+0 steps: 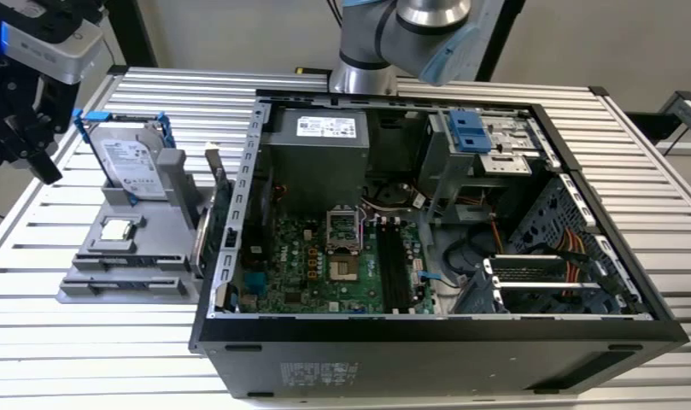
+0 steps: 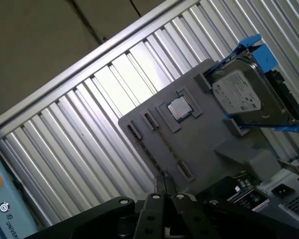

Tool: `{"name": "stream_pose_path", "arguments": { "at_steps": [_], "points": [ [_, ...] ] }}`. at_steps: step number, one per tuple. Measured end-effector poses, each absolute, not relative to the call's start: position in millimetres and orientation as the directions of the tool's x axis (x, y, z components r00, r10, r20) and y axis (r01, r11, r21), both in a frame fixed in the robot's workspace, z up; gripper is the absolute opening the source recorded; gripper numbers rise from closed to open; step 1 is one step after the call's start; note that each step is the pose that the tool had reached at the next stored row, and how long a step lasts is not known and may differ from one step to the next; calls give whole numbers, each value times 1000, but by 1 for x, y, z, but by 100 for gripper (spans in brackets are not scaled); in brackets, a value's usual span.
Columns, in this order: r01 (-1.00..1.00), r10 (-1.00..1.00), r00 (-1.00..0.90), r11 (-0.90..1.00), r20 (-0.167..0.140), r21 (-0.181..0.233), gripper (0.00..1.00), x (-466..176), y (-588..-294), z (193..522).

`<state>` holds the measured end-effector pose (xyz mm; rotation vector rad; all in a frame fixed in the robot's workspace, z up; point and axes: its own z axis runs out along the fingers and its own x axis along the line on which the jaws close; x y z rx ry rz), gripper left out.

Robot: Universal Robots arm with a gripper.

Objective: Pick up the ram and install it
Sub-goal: 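Pick up the ram and move it above insertion slot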

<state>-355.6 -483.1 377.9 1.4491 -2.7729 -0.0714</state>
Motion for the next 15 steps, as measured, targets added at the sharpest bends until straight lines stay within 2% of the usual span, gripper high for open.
{"name": "stream_pose_path", "arguments": {
  "at_steps": [15],
  "points": [
    [-886,-887,-462,461,-10,46,0,-356,-483,378]
  ]
}}
